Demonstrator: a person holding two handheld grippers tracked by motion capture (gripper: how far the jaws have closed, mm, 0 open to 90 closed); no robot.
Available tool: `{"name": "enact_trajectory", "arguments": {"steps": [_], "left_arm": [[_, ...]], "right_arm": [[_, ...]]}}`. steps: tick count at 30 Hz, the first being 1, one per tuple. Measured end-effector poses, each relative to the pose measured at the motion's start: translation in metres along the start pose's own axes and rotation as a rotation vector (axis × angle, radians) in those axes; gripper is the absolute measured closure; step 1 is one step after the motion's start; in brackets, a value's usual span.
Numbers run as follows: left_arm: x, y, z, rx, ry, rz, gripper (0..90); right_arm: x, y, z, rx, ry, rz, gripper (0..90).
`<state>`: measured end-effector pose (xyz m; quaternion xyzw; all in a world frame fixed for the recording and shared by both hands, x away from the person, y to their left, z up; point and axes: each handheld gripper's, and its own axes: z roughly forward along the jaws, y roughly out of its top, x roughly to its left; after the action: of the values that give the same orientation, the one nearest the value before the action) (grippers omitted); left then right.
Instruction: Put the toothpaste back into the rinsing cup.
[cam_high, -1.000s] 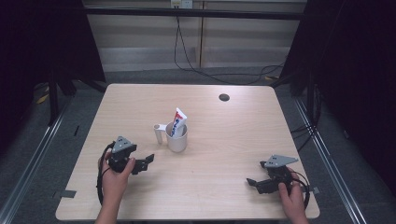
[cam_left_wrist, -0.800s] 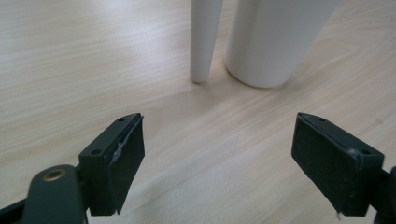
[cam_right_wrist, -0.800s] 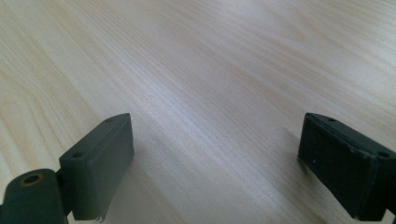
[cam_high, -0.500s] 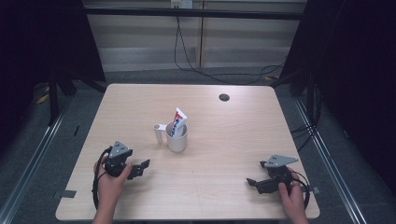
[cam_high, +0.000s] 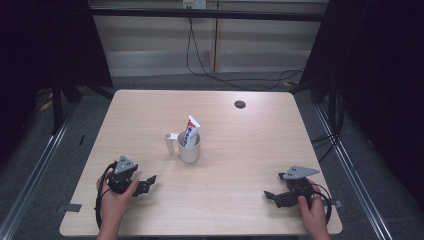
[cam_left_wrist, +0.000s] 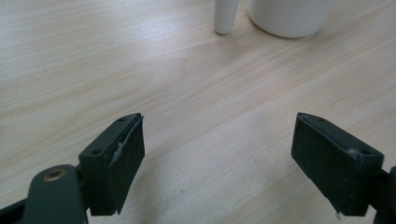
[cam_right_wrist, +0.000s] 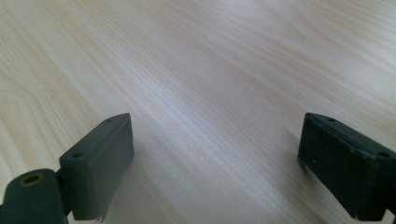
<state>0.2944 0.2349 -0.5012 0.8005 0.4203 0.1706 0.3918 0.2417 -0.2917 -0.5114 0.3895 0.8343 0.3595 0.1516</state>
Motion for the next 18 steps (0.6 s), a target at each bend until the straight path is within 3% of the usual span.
{"name": "enact_trajectory", "arguments": {"steps": [18], "left_arm": [[0.0018, -0.0077, -0.0001, 0.027, 0.015, 0.006, 17.8]], "right_arm": [[0.0, 0.0, 0.0, 0.0, 0.0, 0.0, 9.9]]}}
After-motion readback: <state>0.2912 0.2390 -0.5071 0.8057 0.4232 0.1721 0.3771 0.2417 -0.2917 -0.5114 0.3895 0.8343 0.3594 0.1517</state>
